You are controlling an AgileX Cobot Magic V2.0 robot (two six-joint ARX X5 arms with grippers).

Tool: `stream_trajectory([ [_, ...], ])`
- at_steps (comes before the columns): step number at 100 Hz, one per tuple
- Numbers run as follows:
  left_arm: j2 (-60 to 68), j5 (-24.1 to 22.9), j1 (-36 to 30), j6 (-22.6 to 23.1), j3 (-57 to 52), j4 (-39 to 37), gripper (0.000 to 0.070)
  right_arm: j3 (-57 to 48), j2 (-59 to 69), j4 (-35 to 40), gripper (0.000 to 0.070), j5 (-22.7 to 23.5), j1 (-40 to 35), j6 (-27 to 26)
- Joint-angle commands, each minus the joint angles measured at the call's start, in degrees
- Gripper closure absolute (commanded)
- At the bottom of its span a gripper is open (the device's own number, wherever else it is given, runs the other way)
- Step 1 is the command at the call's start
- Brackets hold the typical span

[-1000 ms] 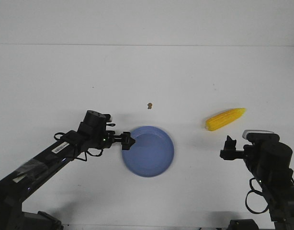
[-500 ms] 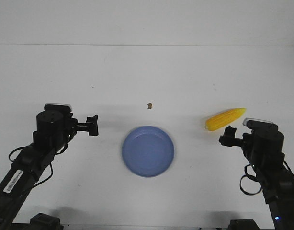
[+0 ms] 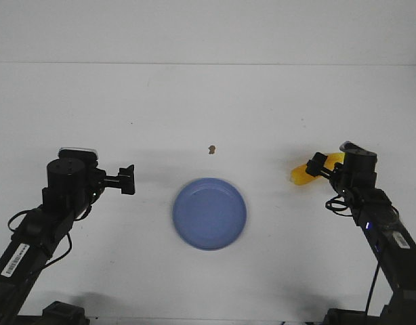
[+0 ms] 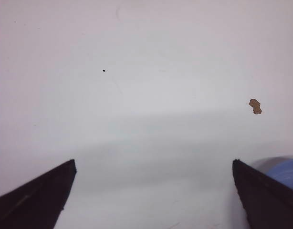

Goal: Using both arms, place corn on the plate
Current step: 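Grasp the yellow corn cob with the right gripper and lift it, then lower the corn onto the blue plate and open the right gripper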

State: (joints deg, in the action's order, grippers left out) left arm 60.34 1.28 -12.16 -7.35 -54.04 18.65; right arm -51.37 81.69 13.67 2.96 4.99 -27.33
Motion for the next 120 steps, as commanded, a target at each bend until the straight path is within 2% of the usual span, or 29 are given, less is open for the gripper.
stream_trajectory([
  [1, 0.3, -0.2, -0.1, 0.7, -0.7, -0.2, 0.0, -0.9, 2.6, -2.7, 0.0099, 1.7, 0.2, -3.3],
  [18, 0.3, -0.2, -0.1, 0.7, -0.7, -0.3, 0.0, -1.0, 7.3, -4.5, 0.0097, 2.4, 0.2, -4.0],
  [29, 0.3, -0.2, -0.1, 0.7, -0.7, -0.3, 0.0, -1.0, 9.3, -4.5, 0.0111, 4.7, 0.2, -4.0],
  [32, 0.3, -0.2, -0.1, 0.7, -0.7, -0.3, 0.0, -1.0, 9.6, -4.4, 0.0162, 5.0, 0.2, -4.0],
  [38, 0.3, -0.2, -0.1, 0.7, -0.7, -0.3, 0.0, -1.0, 9.6, -4.3, 0.0364, 5.3, 0.2, -4.0],
  [44, 0.3, -0.2, -0.1, 0.7, -0.7, -0.3, 0.0, -1.0, 9.3, -4.7, 0.0464, 6.6, -0.1, -3.7],
  [63, 0.3, -0.2, -0.1, 0.7, -0.7, -0.3, 0.0, -1.2, 4.9, -4.2, 0.0463, 12.1, -3.2, 1.4],
  [84, 0.3, -0.2, -0.1, 0.7, -0.7, -0.3, 0.0, -1.2, -3.6, 0.7, 0.0455, 15.3, -15.7, 6.4],
  [99, 0.3, -0.2, -0.1, 0.7, -0.7, -0.3, 0.0, -1.2, -4.3, 3.0, 0.0309, 14.9, -26.9, 8.1],
  [106, 0.3, -0.2, -0.1, 0.7, -0.7, -0.3, 0.0, -1.2, -3.1, 3.1, 0.0307, 14.2, -31.2, 8.1],
  [120, 0.3, -0.2, -0.1, 0.7, -0.7, -0.2, 0.0, -1.2, -0.6, 2.8, 0.03, 9.5, -38.4, 8.1],
])
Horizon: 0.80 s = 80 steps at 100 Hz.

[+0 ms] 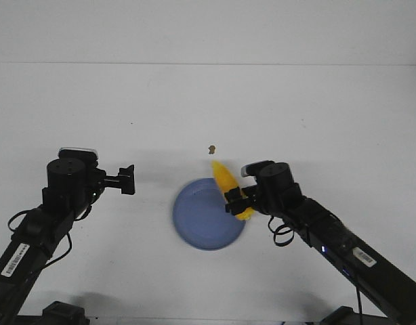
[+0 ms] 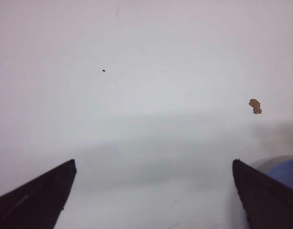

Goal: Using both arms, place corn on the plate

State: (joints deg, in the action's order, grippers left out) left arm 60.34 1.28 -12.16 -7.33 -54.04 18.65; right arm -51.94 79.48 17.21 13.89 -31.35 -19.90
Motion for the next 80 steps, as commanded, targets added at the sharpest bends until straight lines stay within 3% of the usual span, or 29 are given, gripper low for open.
stream_trajectory([
  [1, 0.3, -0.2, -0.1, 0.6, -0.7, -0.2, 0.0, -0.7, 1.8, -0.7, 0.0287, -1.7, -2.5, 0.7],
  [5, 0.3, -0.2, -0.1, 0.6, -0.7, -0.2, 0.0, -0.7, 2.2, -0.7, 0.0224, -1.9, -3.5, 0.7],
  [13, 0.3, -0.2, -0.1, 0.6, -0.7, -0.2, 0.0, -0.7, 2.7, -0.9, 0.0, -2.0, -5.2, 0.7],
  [30, 0.3, -0.2, -0.1, 0.5, -0.7, 0.5, 0.0, -0.7, 0.8, -1.4, 0.0, -7.0, -5.2, 1.1],
  [53, 0.1, -0.2, 0.2, 0.4, -0.7, 1.0, 0.0, -0.7, -12.1, -0.7, 0.0, -14.7, 0.5, 8.3],
  [68, -1.3, -0.2, 0.3, 0.0, -0.6, 1.0, 0.0, -0.5, -23.5, 4.3, 0.0, -20.3, 6.9, 13.9],
  [80, -4.2, -0.3, 0.5, -1.2, -0.5, 1.0, 0.0, -0.3, -30.7, 9.8, 0.0, -21.5, 12.3, 17.4],
])
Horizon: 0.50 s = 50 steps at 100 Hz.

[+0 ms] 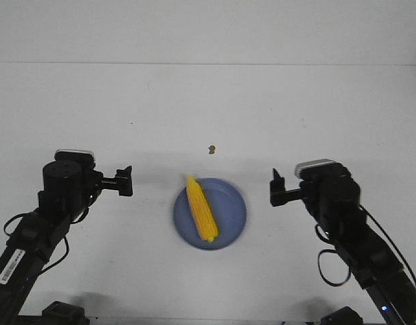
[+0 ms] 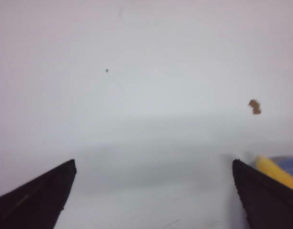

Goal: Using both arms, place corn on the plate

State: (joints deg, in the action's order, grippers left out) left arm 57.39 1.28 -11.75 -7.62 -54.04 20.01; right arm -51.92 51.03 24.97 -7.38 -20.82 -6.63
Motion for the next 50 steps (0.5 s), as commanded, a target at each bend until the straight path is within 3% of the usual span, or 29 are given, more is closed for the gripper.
stream_trajectory([
  [1, -1.5, -0.3, 0.1, -1.0, -0.4, -0.4, 0.0, -0.3, -2.8, 2.4, 0.0, -0.2, 2.3, 4.3],
  [16, -8.3, -0.6, 0.1, -1.0, 4.0, -3.3, 0.0, 2.5, -12.2, 4.6, 0.0, -0.2, 8.5, 5.2],
  [29, -16.1, -4.4, 0.1, -2.1, 11.6, -6.1, 0.0, 7.9, -21.1, 4.7, 0.0, -0.2, 12.7, 7.0],
  [50, -27.2, -4.6, 0.2, -4.1, 21.1, -5.0, 0.0, 16.8, -32.9, 5.3, 0.0, -0.2, 16.2, 6.1],
])
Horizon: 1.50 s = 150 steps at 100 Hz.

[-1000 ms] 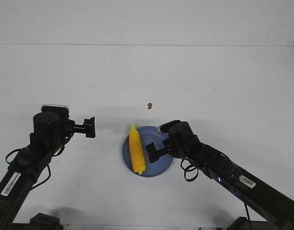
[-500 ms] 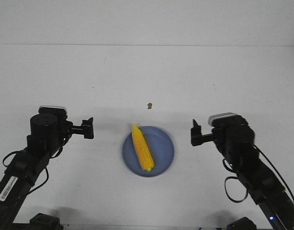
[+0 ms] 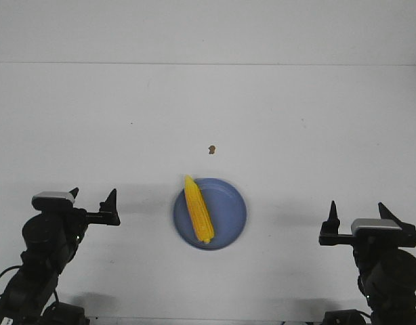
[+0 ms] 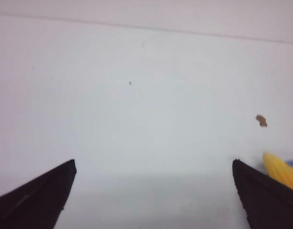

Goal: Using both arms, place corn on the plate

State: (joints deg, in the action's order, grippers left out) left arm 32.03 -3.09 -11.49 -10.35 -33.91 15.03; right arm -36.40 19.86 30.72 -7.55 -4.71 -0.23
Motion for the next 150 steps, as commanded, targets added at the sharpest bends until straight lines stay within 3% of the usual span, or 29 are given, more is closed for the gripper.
stream_trajectory([
  [1, -2.3, -0.2, -0.1, -1.3, 1.2, 0.2, 0.0, 1.6, -2.2, -0.5, 0.0, 0.0, 0.1, -0.4],
  [7, -4.3, -0.2, -0.1, -1.4, 2.4, 1.3, 0.0004, 2.6, -4.5, -0.6, 0.016, 0.0, 0.1, -0.3],
  [12, -5.4, -0.2, -0.1, -1.6, 2.6, 1.6, 0.0098, 2.6, -5.8, -0.7, 0.0363, 0.0, 0.1, 0.0],
  [16, -6.4, -0.2, -0.1, -1.4, 2.6, 1.5, 0.0231, 2.6, -6.5, -0.6, 0.0513, -0.1, 0.1, 0.3],
  [20, -7.2, -0.2, -0.1, -1.0, 2.6, 1.5, 0.0407, 2.6, -6.8, -0.4, 0.0623, -0.4, 0.1, 0.6],
  [26, -8.1, -0.2, -0.1, -0.8, 2.6, 1.5, 0.068, 2.6, -6.9, -0.4, 0.0668, -0.7, 0.1, 0.8],
  [27, -8.2, -0.2, -0.1, -0.8, 2.6, 1.5, 0.07, 2.6, -6.9, -0.4, 0.0668, -0.8, 0.1, 0.9],
  [51, -9.0, -0.2, -0.1, -0.9, 2.6, 1.6, 0.0688, 2.6, -6.7, -0.7, 0.0677, -3.1, 0.1, 0.7],
  [134, -10.6, -0.2, -0.1, -0.9, 2.8, 1.5, 0.0687, 2.6, -6.7, -0.7, 0.0677, -3.0, 0.1, 0.7],
  [150, -14.7, -1.4, 0.6, 0.7, 7.3, -4.0, 0.0687, 2.6, -6.7, -0.7, 0.0677, -3.0, 0.1, 0.7],
])
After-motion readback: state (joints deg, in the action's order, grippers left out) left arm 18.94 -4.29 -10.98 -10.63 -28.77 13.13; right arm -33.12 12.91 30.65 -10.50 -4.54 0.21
